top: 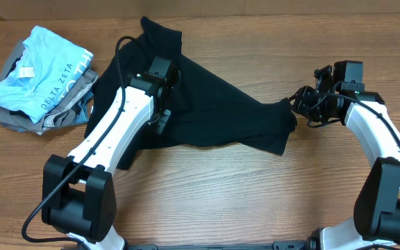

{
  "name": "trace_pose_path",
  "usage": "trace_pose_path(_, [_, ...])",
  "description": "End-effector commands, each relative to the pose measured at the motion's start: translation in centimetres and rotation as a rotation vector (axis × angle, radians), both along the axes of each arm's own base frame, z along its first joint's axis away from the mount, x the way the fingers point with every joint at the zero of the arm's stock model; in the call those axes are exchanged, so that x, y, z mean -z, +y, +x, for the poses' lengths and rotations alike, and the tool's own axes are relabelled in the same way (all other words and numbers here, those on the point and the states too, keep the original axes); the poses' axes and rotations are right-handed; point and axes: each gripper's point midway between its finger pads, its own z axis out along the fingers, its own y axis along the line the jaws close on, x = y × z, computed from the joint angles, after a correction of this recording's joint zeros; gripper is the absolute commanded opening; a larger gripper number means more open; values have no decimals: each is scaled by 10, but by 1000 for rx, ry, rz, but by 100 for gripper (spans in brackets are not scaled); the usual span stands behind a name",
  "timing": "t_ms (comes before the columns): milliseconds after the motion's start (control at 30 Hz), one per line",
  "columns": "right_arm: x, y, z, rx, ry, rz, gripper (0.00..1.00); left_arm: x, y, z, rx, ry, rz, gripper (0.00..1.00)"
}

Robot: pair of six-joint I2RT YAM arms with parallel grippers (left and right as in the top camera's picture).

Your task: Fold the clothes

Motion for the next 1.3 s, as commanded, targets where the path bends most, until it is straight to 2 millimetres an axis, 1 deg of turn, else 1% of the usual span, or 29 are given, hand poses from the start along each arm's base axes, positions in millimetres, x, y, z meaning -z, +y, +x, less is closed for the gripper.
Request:
trace_pose_path(0, [8,-11,6,-10,-27,-68,43,5,2,-5,10,38,2,4])
trace_pose_path(100, [19,-12,16,-10,-41,-69,45,5,2,-5,10,40,3,5])
trace_pose_path(233, [37,-7,25,-24,-43,-50,48,5,2,-5,9,40,3,6])
trace_pose_path(300, [44,-1,27,-39,-38,-32,49,5,2,-5,9,41,3,6])
trace_pose_path(367, [47,4,23,-52,-22,-23,49,5,2,-5,9,40,3,6])
trace_pose_path(500, [47,16,14,-80,10,31,31,5,2,-5,9,40,2,7])
trace_pose_path(533, [48,17,11,-82,24,38,24,5,2,-5,9,40,3,7])
trace_pose_path(567, [48,18,9,-83,32,43,19,5,2,-5,9,40,3,7])
trace_pose_path(633, [49,19,6,-84,48,48,4,5,2,-5,9,40,3,7])
trace_pose_path(667, [48,17,5,-79,53,49,4,5,2,-5,9,40,3,7])
trace_pose_path(733, [42,13,5,-68,57,50,4,5,2,-5,10,40,3,7])
trace_pose_path(800, [29,6,7,-53,52,50,4,5,2,-5,9,40,3,9])
trace_pose_path(833, [19,3,8,-44,44,48,4,5,2,-5,9,41,3,11])
trace_pose_path(933, [-11,-4,7,-24,21,45,4,5,2,-7,5,46,-1,24])
trace_pose_path(1000, [-29,-9,1,-11,24,32,4,6,-2,-10,6,64,-24,31])
trace_pose_path(1067, [-42,-16,-9,18,49,-8,4,8,-5,-15,7,86,-43,36])
trace_pose_path(1133, [-50,-22,-19,40,71,-48,4,8,-7,-20,7,109,-61,41])
trace_pose_path(1167, [-53,-26,-24,70,86,-66,4,9,-9,-22,6,117,-71,47])
trace_pose_path(1267, [-59,-29,-29,98,90,-78,4,11,-18,-25,7,139,-130,54])
